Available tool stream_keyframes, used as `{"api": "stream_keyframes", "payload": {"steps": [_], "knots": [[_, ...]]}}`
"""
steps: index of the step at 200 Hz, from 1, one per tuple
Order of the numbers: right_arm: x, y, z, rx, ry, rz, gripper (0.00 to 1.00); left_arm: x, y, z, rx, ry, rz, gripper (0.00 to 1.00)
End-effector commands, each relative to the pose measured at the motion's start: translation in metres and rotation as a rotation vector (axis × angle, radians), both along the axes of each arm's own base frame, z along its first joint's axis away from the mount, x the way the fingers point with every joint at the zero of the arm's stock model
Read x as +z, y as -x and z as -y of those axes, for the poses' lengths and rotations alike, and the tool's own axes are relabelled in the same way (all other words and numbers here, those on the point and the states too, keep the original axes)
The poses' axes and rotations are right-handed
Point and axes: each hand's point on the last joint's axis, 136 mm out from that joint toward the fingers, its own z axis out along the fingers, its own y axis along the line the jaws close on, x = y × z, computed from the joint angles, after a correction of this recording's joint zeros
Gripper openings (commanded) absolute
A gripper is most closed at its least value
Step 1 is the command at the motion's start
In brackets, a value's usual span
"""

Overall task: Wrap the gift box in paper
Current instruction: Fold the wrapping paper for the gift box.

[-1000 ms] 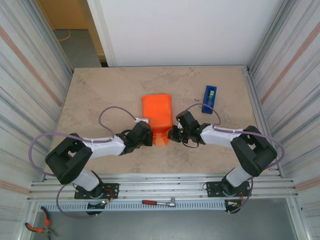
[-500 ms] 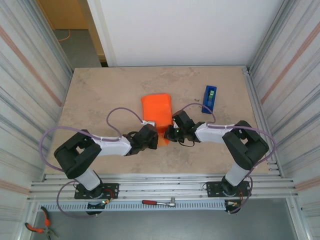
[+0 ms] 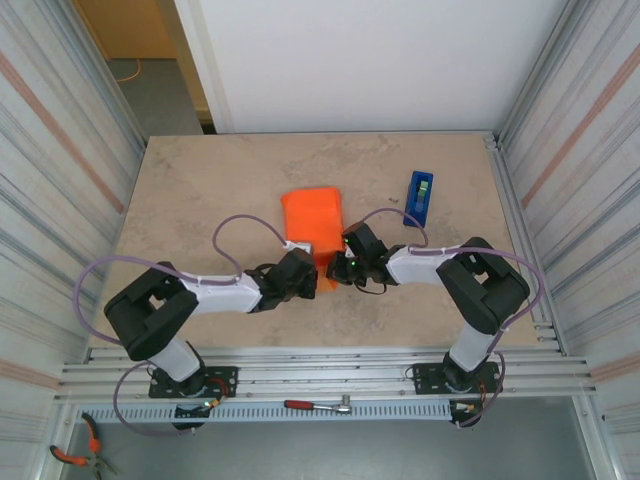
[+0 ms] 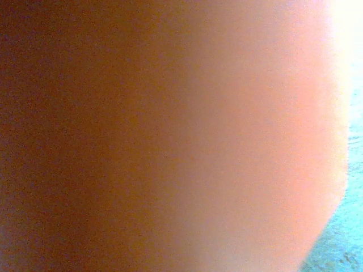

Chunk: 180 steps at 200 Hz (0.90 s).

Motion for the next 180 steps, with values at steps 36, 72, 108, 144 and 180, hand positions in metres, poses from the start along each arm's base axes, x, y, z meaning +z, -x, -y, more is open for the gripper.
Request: {"api": "stream_keyframes", "payload": {"steps": [36, 72, 108, 144, 180], "knots": [[0.005, 0.012, 0.003, -0.009, -0.013, -0.02, 0.0, -0.005, 0.009, 0.0, 0.008, 0.002, -0.013, 0.0], [0.013, 0.017, 0.008, -0.009, -0.004, -0.004, 0.0, -0.015, 0.016, -0.006, 0.009, -0.014, -0.032, 0.0], [0.003, 0.023, 0.012, -0.008, 0.013, -0.02, 0.0, -0.019, 0.023, -0.004, -0.002, -0.023, -0.039, 0.0], [-0.006, 0.028, 0.01, -0.002, 0.019, -0.041, 0.0, -0.008, 0.021, -0.002, 0.001, -0.01, -0.021, 0.0], [0.009, 0.027, 0.011, -0.014, 0.013, -0.018, 0.0, 0.022, 0.016, 0.002, -0.004, 0.022, 0.027, 0.0]]}}
